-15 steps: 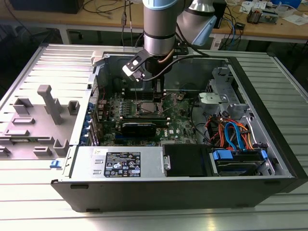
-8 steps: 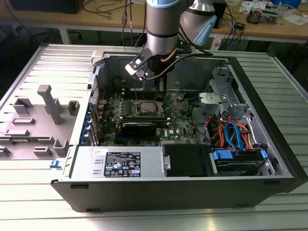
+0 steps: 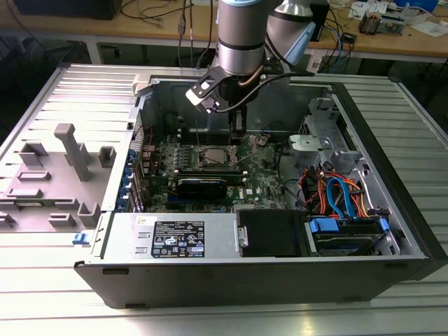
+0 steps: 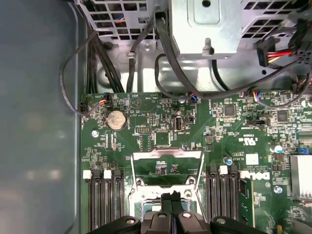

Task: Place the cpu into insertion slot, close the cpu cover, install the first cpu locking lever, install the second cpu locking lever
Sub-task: 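Close the cpu cover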

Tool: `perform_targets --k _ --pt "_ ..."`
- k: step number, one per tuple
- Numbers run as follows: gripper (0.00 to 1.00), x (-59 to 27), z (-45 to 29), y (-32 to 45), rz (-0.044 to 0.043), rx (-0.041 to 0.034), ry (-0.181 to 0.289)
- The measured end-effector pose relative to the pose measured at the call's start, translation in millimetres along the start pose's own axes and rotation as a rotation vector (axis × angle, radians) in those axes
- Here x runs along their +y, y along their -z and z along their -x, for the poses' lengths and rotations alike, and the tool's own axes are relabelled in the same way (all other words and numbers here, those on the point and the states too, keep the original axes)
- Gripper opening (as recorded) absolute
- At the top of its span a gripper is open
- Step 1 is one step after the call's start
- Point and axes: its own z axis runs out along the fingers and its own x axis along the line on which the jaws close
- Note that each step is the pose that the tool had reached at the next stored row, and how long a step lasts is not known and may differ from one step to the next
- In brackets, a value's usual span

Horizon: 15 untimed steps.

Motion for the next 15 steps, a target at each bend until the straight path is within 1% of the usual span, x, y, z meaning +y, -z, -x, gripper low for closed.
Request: perform_targets --k 2,4,9,11,12,13,14,15 --pt "0.11 0.4 0.1 4.9 0.0 0.0 0.0" --pt "0.11 0.9 0.3 11.3 0.0 0.0 0.0" --pt "0.11 1.7 0.6 21.8 0.0 0.0001 0.0" --pt "0.11 2.6 0.6 24.9 -0.0002 -0.0001 0.0" --pt "0.11 3.2 0.6 25.2 -0.0002 0.0001 0.0" --pt "0.11 5.6 0.6 25.1 -0.0003 0.0014 0.0" --pt "0.11 11.5 0.5 24.9 -0.002 0.0027 0.0" --pt "0.11 15.4 0.4 24.7 -0.0033 0.0039 0.0"
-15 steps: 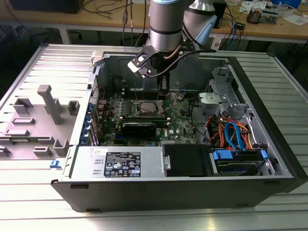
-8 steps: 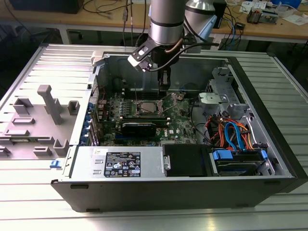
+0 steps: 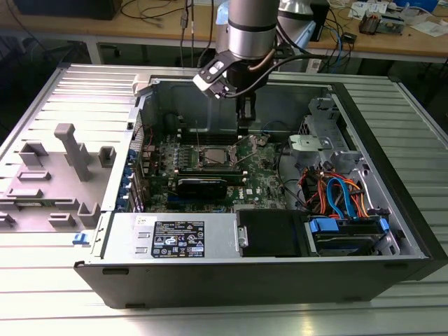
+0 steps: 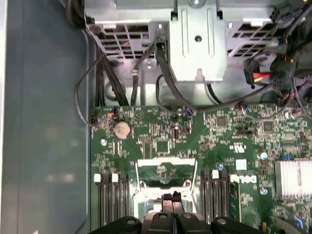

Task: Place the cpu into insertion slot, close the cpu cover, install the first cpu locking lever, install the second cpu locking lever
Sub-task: 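Close the cpu cover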

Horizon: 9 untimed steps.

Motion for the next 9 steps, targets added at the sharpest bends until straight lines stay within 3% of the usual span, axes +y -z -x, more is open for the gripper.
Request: perform_targets --k 9 --pt "0.11 10.6 -0.2 -0.6 -0.0003 0.0024 0.0"
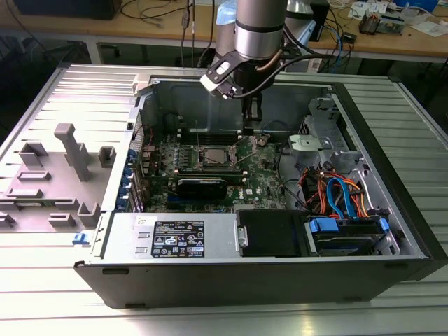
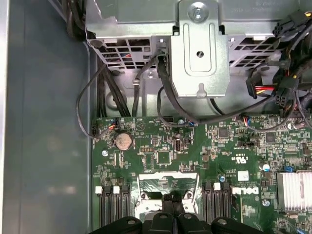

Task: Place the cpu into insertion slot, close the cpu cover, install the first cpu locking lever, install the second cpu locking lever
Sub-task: 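Close the cpu cover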

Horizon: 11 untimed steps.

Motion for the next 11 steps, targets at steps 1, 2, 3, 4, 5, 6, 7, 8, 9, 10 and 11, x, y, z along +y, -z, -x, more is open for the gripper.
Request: perform_targets --k 1,2,3,4,5,6,7,8,9,10,11 --pt "0.11 0.1 0.0 0.0 0.0 0.0 0.0" --pt "0.11 0.1 0.0 0.0 0.0 0.0 0.0" --pt "0.11 0.3 0.0 0.0 0.0 0.0 0.0" --pt "0.11 1.0 0.0 0.0 0.0 0.0 0.0" --pt "0.11 2.5 -0.1 -0.1 0.0 0.0001 0.0" --pt "0.11 4.8 -0.1 -0.2 0.0 0.0 0.0" --pt "0.11 7.1 -0.1 -0.3 -0.0001 0.0 0.0" --pt "0.11 10.2 -0.2 -0.4 -0.0002 -0.0001 0.0" --pt "0.11 12.5 -0.2 -0.5 -0.0002 -0.0001 0.0" --pt "0.11 14.5 -0.3 -0.6 -0.0003 -0.0001 0.0" --pt "0.11 17.4 -0.4 -0.7 -0.0003 0.0 0.0"
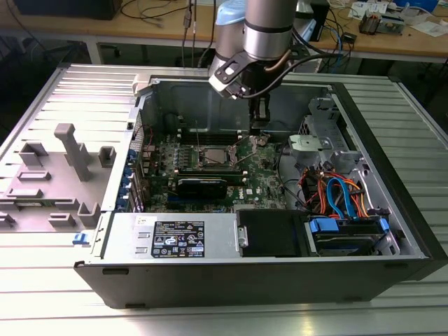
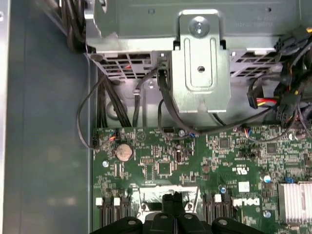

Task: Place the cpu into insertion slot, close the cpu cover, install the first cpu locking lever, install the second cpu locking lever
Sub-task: 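Close the cpu cover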

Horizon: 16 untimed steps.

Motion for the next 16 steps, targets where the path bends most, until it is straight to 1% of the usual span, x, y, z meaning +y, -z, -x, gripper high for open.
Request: perform_targets --k 3,6,8,10,11,16 --pt "0.11 7.8 -0.2 -0.6 -0.0002 0.0003 0.0" --pt "0.11 13.2 -0.2 -1.3 -0.0003 -0.0001 0.0" --pt "0.11 17.7 -0.4 -3.5 -0.0003 0.0 0.0" --pt "0.11 22.6 -0.6 -7.7 -0.0006 0.0001 0.0" --pt "0.11 23.7 -0.6 -9.6 -0.0009 0.0001 0.0" --pt "0.11 26.1 -0.9 -21.1 -0.003 -0.0001 0.0"
